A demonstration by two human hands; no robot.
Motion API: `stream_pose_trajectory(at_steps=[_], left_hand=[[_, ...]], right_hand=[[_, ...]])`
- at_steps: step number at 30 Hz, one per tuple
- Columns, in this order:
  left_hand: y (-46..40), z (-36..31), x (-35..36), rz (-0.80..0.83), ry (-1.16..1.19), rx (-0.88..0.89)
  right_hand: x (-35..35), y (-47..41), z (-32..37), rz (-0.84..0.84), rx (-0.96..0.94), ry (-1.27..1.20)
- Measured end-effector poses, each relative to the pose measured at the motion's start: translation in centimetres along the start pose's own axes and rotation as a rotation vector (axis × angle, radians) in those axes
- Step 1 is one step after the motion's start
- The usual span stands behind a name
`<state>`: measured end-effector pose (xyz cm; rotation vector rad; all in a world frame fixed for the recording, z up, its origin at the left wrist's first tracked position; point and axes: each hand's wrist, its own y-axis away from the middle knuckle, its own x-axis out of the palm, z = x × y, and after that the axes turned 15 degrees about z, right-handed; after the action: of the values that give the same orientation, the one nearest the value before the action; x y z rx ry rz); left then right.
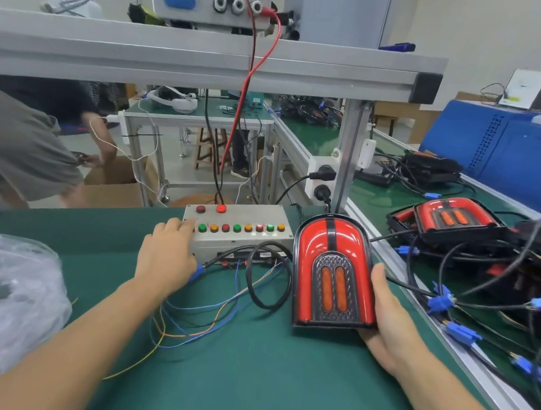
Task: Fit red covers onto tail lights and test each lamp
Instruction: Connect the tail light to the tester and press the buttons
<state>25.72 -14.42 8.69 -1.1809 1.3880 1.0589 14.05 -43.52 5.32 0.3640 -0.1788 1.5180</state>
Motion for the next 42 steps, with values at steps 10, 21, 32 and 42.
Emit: stream_pose_trajectory(at_steps=[10,21,32,42], left_hand=[[-1.1,0.3,-0.1,0.035,0.183,-0.03],[-1.5,1.0,0.4,-0.053,0.105,-0.095],[-0.3,-3.8,0.2,-0.059,0.063,-0.067],[-2.3,-11.1,1.0,0.195,0.385,0.056]], right_hand=[[-0.5,-0.4,-0.3,0.007,-0.012,-0.04],[-0.9,-0.9,-0.6,-0.006,-0.004,-0.095],[-1.0,-0.5,-0.3,0.003,0.021,-0.072],[-1.0,-0.5,-0.6,-0.022,0.015,-0.061]])
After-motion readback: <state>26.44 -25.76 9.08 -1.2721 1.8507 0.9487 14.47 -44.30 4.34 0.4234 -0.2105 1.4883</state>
